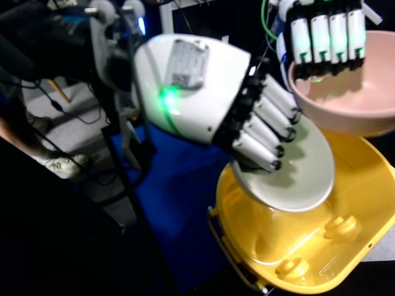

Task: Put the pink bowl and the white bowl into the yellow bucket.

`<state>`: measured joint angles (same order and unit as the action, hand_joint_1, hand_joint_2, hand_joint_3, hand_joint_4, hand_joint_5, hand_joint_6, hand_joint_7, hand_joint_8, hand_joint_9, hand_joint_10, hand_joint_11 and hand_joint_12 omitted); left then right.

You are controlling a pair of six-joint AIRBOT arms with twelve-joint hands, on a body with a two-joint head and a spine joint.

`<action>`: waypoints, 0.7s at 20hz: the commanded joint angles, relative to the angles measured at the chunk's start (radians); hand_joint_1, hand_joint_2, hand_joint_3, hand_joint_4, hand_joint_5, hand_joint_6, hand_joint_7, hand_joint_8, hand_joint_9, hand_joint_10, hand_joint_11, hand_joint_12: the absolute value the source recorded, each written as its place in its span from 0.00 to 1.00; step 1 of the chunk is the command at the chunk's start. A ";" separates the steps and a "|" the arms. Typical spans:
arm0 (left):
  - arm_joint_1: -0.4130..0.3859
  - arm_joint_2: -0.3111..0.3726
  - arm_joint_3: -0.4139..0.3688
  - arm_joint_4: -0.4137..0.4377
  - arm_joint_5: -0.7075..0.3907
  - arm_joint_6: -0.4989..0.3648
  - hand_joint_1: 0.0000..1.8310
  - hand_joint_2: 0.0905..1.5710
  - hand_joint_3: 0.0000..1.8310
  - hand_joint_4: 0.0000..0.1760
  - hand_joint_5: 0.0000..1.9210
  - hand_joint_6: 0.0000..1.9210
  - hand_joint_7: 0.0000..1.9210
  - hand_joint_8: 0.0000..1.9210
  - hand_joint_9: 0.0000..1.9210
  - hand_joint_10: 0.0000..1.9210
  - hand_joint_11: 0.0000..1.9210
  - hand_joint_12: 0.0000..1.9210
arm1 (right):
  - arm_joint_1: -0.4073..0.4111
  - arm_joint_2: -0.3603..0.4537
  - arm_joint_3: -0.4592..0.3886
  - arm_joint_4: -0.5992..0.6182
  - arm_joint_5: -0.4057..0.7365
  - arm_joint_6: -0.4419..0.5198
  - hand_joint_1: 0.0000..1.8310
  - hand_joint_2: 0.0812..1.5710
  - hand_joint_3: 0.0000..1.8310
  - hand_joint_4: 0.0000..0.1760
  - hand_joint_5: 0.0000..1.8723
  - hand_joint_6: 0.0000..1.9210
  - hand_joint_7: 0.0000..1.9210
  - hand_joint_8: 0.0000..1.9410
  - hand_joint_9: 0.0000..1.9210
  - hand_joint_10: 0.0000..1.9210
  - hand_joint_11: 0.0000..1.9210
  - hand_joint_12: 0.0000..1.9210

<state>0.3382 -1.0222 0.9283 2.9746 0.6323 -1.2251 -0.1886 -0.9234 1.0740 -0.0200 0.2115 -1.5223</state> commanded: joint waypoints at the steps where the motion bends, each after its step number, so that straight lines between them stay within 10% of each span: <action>1: -0.018 -0.011 0.006 0.037 0.103 0.008 0.74 0.76 0.00 0.00 0.39 0.64 0.39 0.71 0.40 0.81 0.34 0.91 | 0.025 -0.007 0.006 0.004 0.130 0.004 0.81 0.77 0.00 0.00 0.36 0.75 0.36 0.69 0.39 0.71 0.28 0.90; 9: -0.018 -0.022 0.042 0.037 0.084 0.006 0.73 0.79 0.00 0.00 0.33 0.62 0.35 0.79 0.37 0.87 0.37 0.92 | 0.024 -0.016 0.027 0.006 0.105 0.004 0.82 0.71 0.00 0.00 0.44 0.61 0.46 0.59 0.47 0.63 0.38 0.83; 14: -0.012 -0.022 0.061 0.037 0.064 0.002 0.66 0.81 0.00 0.00 0.35 0.61 0.37 0.89 0.45 0.92 0.43 0.97 | 0.023 -0.016 0.030 0.006 0.098 0.004 0.81 0.76 0.00 0.00 0.36 0.75 0.38 0.68 0.39 0.70 0.29 0.88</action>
<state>0.3378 -1.0393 0.9890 2.9776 0.5747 -1.2297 -0.1886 -0.9371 1.1015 -0.0189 0.1806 -1.5223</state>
